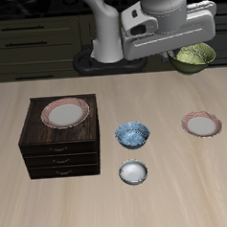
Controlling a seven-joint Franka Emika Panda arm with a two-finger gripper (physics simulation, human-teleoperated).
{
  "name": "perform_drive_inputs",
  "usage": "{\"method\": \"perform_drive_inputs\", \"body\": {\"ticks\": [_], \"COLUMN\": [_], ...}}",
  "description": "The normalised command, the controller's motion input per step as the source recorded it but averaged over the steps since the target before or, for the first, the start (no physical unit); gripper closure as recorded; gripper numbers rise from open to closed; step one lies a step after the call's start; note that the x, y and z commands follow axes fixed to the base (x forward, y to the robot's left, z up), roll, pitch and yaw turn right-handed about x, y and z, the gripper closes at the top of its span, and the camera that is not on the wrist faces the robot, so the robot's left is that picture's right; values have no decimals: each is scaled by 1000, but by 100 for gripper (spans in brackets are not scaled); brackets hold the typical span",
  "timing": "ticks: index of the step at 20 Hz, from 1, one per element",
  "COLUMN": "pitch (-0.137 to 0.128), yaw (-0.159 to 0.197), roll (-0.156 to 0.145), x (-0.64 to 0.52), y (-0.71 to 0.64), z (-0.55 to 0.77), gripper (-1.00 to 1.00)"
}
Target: Place the green bowl onto the plate that is on top of the cabinet
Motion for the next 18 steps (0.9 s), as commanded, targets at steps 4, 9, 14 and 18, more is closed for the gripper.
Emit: {"method": "perform_drive_inputs", "body": {"ticks": [4,9,14,18], "pitch": [-17,-20,-26,-22], "yaw": [18,15,7,40], "roll": [-40,-29,39,-3], "x": [-84,-178,-273,-117], "y": [-75,-113,-137,-191], "z": [85,139,147,52], "gripper": [100,100,100,100]}}
